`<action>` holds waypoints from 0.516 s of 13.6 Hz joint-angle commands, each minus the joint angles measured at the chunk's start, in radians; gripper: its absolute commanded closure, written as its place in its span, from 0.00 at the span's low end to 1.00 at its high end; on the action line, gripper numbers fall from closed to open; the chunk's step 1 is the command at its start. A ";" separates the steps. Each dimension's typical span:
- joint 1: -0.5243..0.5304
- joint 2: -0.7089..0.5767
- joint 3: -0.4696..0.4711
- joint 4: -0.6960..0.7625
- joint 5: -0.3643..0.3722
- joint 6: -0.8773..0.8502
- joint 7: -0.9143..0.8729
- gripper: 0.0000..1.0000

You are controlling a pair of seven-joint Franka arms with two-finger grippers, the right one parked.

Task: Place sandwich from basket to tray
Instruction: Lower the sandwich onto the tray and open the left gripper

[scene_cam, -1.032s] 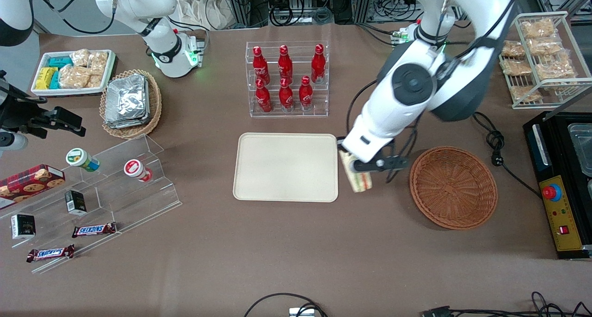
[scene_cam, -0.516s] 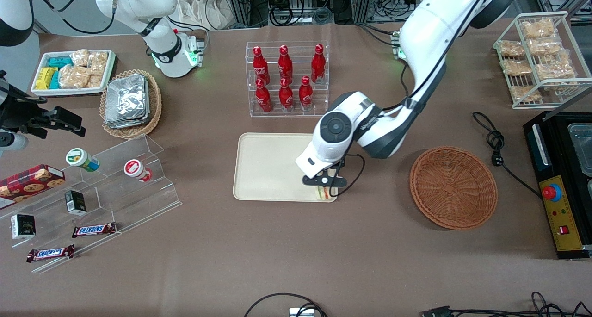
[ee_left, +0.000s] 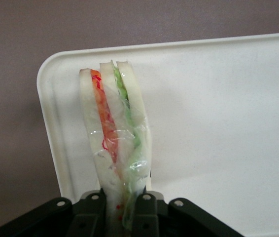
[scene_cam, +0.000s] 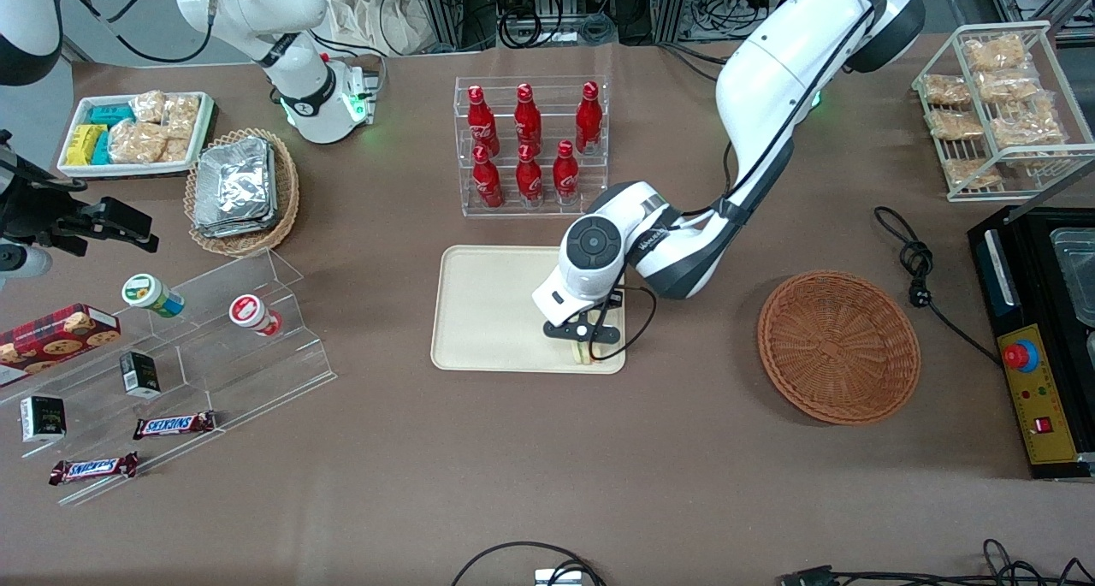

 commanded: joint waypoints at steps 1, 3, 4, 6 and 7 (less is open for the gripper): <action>-0.011 0.000 0.006 0.007 0.018 0.010 -0.056 0.00; -0.011 0.000 0.006 0.004 0.040 0.010 -0.076 0.00; -0.011 -0.001 0.006 0.004 0.040 0.010 -0.076 0.00; -0.009 -0.009 0.006 0.004 0.040 0.002 -0.085 0.00; -0.009 -0.015 0.006 0.007 0.040 -0.001 -0.090 0.00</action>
